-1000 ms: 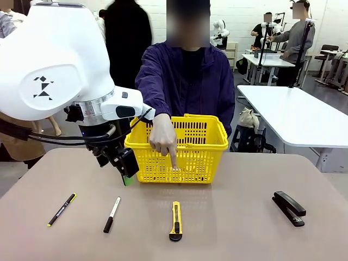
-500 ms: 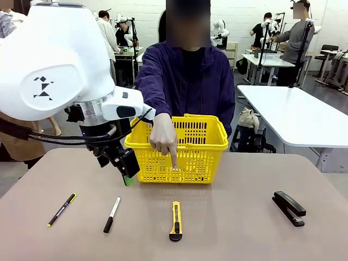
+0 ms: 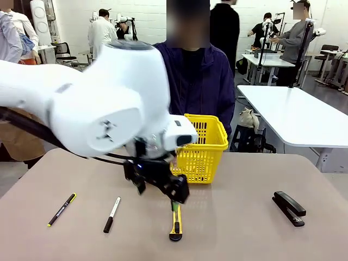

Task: Place the items the person wants into the basket.
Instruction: Pick up the item the person points to and place it in the Market Basket.

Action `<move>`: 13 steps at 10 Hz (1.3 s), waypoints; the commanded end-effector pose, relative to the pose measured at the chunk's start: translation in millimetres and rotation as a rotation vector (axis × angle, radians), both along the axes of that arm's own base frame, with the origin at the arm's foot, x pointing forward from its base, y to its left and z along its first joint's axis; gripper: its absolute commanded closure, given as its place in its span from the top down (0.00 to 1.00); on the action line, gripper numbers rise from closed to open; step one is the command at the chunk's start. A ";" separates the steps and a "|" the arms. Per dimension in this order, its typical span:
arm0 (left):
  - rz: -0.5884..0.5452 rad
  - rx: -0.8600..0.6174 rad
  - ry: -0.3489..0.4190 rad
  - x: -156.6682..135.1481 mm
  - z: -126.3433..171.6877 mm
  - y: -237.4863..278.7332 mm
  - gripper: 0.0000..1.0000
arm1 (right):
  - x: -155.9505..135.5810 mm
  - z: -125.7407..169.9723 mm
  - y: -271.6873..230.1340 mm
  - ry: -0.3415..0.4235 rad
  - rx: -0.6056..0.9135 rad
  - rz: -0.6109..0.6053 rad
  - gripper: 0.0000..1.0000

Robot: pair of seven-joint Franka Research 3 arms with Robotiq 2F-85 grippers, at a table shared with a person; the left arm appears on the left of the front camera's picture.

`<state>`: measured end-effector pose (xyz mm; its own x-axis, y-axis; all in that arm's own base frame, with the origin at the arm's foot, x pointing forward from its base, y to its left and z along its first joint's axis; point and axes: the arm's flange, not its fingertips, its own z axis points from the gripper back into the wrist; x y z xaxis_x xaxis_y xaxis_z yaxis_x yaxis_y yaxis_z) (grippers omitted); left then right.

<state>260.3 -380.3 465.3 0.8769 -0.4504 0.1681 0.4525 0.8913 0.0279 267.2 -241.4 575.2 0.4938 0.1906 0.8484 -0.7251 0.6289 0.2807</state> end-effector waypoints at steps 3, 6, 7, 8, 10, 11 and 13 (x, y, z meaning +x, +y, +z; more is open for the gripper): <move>0.142 0.068 0.011 30.0 -41.2 -39.2 1.00 | 2.4 1.9 -1.9 -0.027 0.021 0.009 1.00; 0.204 0.001 0.032 43.0 -74.9 -38.6 1.00 | 2.4 1.9 -1.9 -0.027 0.021 0.009 1.00; 0.252 0.000 0.057 47.9 -85.5 -41.2 1.00 | 2.4 1.9 -1.9 -0.027 0.021 0.009 1.00; 0.287 0.005 0.067 49.6 -95.3 -46.0 1.00 | 2.4 1.9 -1.9 -0.027 0.021 0.009 1.00; 0.332 -0.003 0.068 55.8 -110.7 -50.1 1.00 | 2.4 1.9 -1.9 -0.027 0.021 0.009 1.00; 0.349 -0.004 0.070 59.9 -116.7 -50.4 1.00 | 2.4 1.9 -1.9 -0.027 0.021 0.009 1.00; 0.355 -0.013 0.073 69.8 -124.4 -51.6 1.00 | 2.4 1.9 -1.9 -0.027 0.021 0.009 1.00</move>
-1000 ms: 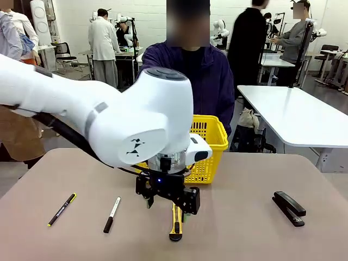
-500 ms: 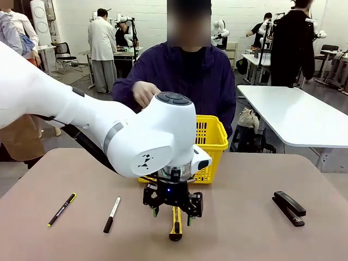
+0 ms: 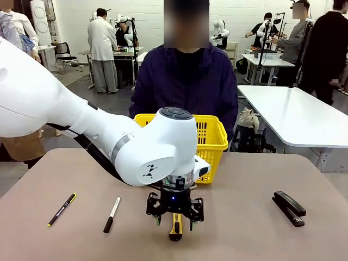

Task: Place the items the person wants into the basket.
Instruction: Pick up the item the person points to and place it in the Market Basket.

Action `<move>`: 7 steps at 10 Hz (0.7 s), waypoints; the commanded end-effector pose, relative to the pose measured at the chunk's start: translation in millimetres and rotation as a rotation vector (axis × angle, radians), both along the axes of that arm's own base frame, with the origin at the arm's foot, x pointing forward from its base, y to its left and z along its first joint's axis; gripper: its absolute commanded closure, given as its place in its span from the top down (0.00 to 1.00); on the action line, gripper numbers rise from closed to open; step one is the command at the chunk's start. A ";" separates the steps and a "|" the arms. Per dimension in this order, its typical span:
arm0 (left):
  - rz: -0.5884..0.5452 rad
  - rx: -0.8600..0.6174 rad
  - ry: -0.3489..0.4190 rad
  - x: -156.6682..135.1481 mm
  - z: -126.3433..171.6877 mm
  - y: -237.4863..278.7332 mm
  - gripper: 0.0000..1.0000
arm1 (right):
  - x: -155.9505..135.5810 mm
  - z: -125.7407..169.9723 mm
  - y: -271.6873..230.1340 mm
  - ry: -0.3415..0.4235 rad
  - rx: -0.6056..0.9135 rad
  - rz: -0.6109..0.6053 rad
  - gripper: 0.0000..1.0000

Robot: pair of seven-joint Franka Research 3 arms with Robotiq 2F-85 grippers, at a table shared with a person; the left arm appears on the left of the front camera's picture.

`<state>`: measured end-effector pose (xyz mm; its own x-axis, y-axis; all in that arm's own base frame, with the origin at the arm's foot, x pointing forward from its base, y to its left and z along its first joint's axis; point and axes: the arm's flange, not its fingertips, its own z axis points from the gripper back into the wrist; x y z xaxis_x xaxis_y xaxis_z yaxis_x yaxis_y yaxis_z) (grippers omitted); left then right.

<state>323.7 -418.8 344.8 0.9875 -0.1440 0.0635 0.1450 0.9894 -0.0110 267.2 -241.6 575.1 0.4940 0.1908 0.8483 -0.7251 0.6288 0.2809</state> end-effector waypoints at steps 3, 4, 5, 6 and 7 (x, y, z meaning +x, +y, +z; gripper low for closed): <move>0.060 0.003 -0.032 24.8 -17.5 -12.0 1.00 | 2.5 2.0 -1.7 -0.027 0.021 0.008 1.00; 0.067 0.016 -0.039 28.4 -20.0 -12.8 1.00 | 2.5 2.0 -1.7 -0.027 0.021 0.008 1.00; 0.069 0.025 -0.039 32.5 -22.4 -14.6 1.00 | 2.5 2.0 -1.7 -0.027 0.021 0.008 1.00; 0.063 0.032 -0.046 36.8 -25.2 -16.7 1.00 | 2.5 2.0 -1.7 -0.027 0.021 0.008 1.00; 0.061 0.038 -0.043 39.7 -27.3 -18.7 1.00 | 2.5 2.0 -1.7 -0.027 0.021 0.008 1.00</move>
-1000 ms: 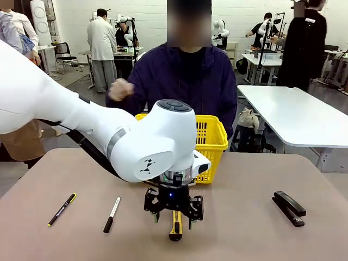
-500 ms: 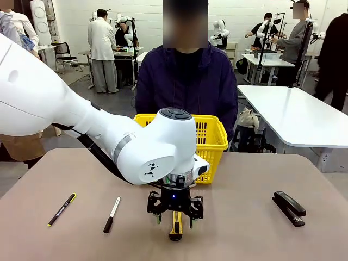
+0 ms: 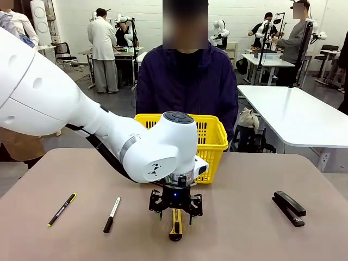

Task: Place the items the person wants into the basket.
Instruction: Pick up the item the person points to and place it in the Market Basket.

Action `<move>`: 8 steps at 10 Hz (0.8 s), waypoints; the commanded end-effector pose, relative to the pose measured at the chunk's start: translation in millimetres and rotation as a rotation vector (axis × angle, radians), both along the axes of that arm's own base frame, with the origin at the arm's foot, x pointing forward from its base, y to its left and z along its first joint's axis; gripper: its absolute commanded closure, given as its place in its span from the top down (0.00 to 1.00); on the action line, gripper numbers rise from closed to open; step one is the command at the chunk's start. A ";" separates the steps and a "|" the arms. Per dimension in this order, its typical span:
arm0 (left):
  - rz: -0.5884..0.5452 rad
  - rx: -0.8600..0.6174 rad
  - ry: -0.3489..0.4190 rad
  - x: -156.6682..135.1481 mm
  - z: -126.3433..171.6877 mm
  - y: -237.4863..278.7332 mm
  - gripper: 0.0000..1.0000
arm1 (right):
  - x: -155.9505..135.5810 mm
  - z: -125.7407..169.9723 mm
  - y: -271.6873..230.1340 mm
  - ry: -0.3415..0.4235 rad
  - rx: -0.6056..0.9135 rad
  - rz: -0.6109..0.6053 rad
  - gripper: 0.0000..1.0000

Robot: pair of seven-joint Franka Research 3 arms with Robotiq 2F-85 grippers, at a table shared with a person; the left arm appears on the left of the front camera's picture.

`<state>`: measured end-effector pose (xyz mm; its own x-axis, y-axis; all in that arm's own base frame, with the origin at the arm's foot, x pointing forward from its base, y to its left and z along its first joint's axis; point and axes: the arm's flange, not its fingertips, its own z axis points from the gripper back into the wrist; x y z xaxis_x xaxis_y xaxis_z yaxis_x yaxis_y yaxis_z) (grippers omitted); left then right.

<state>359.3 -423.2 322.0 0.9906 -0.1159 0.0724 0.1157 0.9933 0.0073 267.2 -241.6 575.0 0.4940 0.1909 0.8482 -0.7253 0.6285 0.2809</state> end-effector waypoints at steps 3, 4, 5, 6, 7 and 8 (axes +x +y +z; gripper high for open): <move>0.031 0.035 -0.027 13.2 -13.1 -16.2 1.00 | 2.5 2.1 -1.7 -0.027 0.021 0.008 1.00; 0.031 0.039 -0.028 15.6 -16.0 -15.2 1.00 | 2.5 2.1 -1.7 -0.027 0.021 0.008 1.00; 0.032 0.029 -0.020 17.4 -19.0 -13.3 1.00 | 2.5 2.1 -1.7 -0.027 0.021 0.008 1.00; 0.032 0.026 -0.021 18.1 -20.6 -12.0 1.00 | 2.5 2.1 -1.7 -0.027 0.021 0.008 1.00; 0.024 0.030 -0.029 17.8 -20.3 -11.7 1.00 | 2.5 2.1 -1.7 -0.027 0.021 0.008 1.00; -0.007 0.033 -0.046 16.7 -20.7 -11.5 0.63 | 2.5 2.1 -1.7 -0.027 0.021 0.008 1.00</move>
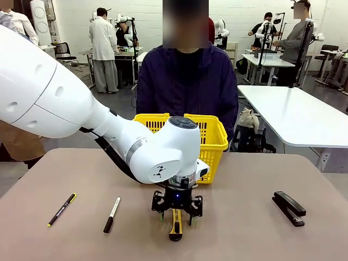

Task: Place the items the person wants into the basket.
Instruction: Pick up the item the person points to and place it in the Market Basket.

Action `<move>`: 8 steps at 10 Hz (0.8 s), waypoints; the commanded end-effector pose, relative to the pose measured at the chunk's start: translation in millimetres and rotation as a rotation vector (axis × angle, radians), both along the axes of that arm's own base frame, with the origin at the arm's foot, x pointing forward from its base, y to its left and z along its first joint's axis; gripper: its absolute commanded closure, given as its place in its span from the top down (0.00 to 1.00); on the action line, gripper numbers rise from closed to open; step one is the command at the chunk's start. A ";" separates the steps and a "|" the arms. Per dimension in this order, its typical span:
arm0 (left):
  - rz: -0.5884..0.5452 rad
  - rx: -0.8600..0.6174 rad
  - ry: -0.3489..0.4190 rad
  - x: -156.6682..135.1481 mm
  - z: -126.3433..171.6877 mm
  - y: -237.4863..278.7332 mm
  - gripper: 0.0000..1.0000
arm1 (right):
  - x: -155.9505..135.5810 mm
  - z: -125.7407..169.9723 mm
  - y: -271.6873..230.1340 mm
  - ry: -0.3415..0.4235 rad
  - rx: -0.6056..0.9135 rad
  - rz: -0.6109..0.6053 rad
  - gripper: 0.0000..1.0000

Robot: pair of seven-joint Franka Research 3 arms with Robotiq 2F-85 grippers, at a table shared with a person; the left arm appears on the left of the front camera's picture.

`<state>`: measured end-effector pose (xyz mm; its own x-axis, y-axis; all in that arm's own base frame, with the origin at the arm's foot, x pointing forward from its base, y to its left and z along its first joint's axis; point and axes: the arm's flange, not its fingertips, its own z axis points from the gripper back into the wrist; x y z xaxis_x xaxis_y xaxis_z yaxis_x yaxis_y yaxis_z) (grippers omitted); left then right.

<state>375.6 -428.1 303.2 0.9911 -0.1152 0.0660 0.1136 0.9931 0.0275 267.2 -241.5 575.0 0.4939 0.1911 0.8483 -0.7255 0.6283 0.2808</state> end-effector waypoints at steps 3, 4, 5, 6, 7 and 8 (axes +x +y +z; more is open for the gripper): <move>-0.007 0.007 -0.055 0.0 -1.7 -4.7 0.00 | 2.4 2.1 -1.8 -0.027 0.021 0.008 1.00; -0.006 0.006 -0.057 -0.1 -1.2 -4.2 0.00 | 2.4 2.1 -1.8 -0.027 0.021 0.008 1.00; -0.003 0.004 -0.060 -0.4 -1.1 -3.7 0.00 | 2.4 2.1 -1.8 -0.027 0.021 0.008 1.00; 0.001 0.004 -0.063 -0.9 -1.0 -3.7 0.07 | 2.4 2.1 -1.8 -0.027 0.021 0.008 1.00; -0.001 0.001 -0.062 -1.2 -0.8 -3.4 0.00 | 2.4 2.1 -1.8 -0.027 0.021 0.008 1.00; -0.002 -0.001 -0.059 -1.5 -0.7 -2.8 0.00 | 2.4 2.1 -1.8 -0.027 0.021 0.008 1.00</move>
<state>375.5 -433.6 310.9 0.9867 -0.1319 0.0953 0.1309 0.9913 0.0163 267.2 -241.5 575.0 0.4937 0.1913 0.8483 -0.7257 0.6282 0.2807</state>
